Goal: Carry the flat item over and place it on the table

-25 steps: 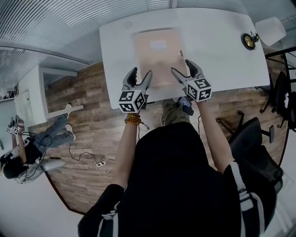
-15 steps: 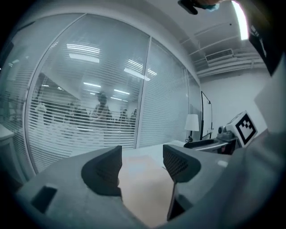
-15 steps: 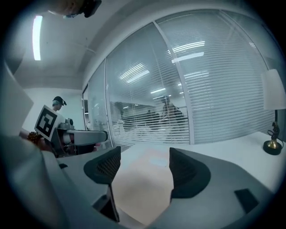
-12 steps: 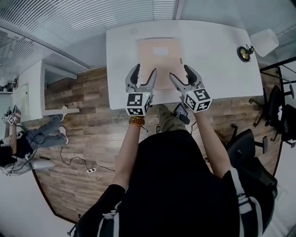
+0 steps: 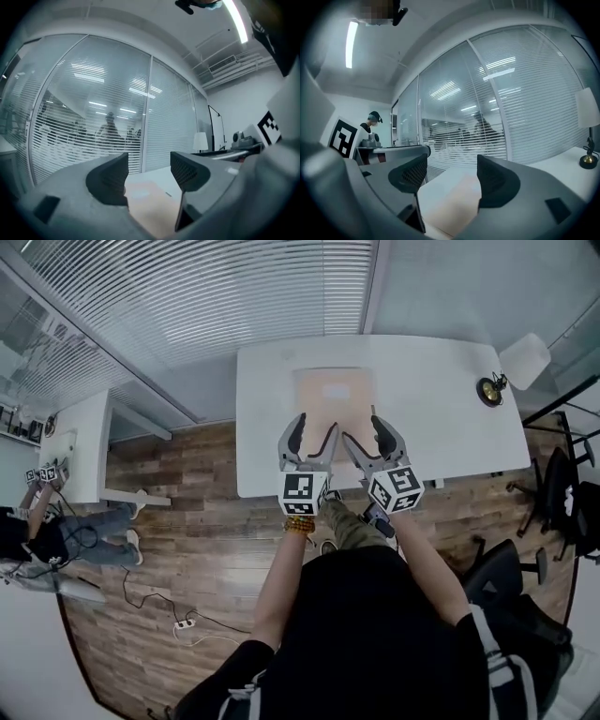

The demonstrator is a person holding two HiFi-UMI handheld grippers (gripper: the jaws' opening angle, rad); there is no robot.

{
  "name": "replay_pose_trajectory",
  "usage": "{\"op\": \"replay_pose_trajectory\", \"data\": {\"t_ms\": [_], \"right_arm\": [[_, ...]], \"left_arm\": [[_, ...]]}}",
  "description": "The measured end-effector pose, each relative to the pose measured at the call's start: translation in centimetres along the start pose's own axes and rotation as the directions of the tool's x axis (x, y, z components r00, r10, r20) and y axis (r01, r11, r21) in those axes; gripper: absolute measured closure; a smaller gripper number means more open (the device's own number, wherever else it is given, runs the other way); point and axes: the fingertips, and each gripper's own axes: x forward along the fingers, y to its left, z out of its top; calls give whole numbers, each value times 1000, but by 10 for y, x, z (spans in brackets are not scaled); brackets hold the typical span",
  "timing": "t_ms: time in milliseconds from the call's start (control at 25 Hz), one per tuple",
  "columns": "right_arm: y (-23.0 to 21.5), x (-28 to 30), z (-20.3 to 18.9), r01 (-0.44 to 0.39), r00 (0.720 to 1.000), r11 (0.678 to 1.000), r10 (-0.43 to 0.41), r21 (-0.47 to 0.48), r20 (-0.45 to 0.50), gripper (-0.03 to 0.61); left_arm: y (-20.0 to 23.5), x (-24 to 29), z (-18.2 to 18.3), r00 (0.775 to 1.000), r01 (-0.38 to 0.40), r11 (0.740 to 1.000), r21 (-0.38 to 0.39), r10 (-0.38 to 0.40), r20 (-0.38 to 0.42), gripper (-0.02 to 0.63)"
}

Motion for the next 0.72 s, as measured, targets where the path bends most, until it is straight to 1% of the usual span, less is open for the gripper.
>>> {"op": "replay_pose_trajectory", "data": {"t_ms": [240,520,720], "right_arm": [[8,-17,24,4,998,999,-1,-43,67,245],[24,-44,53,13,989,995,2,-97,146,247],[36,-64,70,16,981,991,11,-135,196,273]], "left_arm": [[-9,-17,20,999,-19,999,38,17,47,348],[-25,-35,40,995,-34,997,71,28,95,356],[-41,-49,52,992,-34,994,105,21,121,365]]}}
